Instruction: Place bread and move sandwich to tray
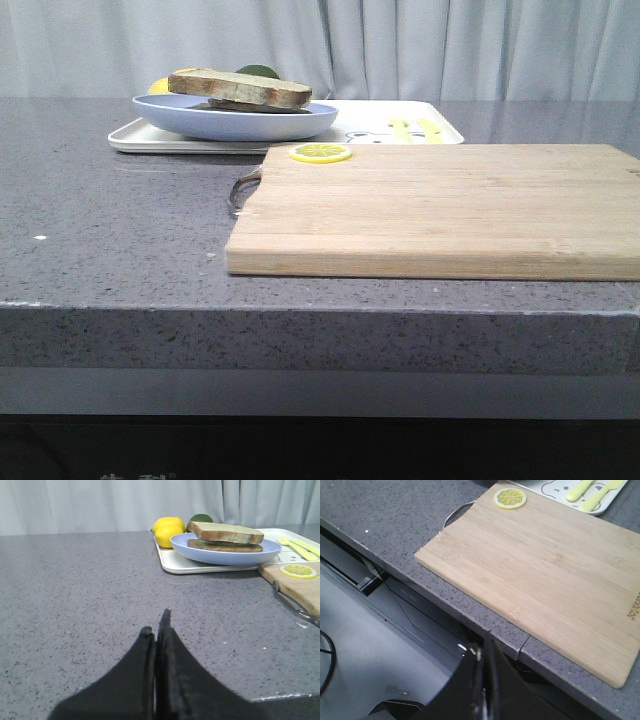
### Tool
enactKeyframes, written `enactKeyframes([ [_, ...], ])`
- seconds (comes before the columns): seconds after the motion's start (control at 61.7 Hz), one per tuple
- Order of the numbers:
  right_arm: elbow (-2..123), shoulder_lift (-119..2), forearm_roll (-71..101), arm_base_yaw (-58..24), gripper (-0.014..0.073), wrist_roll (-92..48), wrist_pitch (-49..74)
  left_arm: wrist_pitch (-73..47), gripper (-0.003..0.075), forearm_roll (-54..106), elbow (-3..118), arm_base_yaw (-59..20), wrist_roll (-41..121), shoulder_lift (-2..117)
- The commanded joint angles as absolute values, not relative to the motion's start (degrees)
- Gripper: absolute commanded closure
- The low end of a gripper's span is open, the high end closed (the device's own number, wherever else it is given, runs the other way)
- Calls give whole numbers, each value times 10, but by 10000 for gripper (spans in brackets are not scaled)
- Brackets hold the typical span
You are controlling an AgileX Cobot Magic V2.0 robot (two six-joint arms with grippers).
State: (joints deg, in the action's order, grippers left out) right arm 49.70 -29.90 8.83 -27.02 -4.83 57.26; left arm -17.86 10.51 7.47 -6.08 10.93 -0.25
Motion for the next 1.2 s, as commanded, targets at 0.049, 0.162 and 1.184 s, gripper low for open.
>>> enactKeyframes([
  [0.049,508,-301,92,-268,662,-51,539,-70,740,119,44,-56,109,-14],
  [0.162,508,-301,92,-268,662,-51,539,-15,740,145,4,-56,108,-16],
  [1.184,508,-301,92,-268,662,-51,538,19,741,55,-4,-58,-14,-15],
])
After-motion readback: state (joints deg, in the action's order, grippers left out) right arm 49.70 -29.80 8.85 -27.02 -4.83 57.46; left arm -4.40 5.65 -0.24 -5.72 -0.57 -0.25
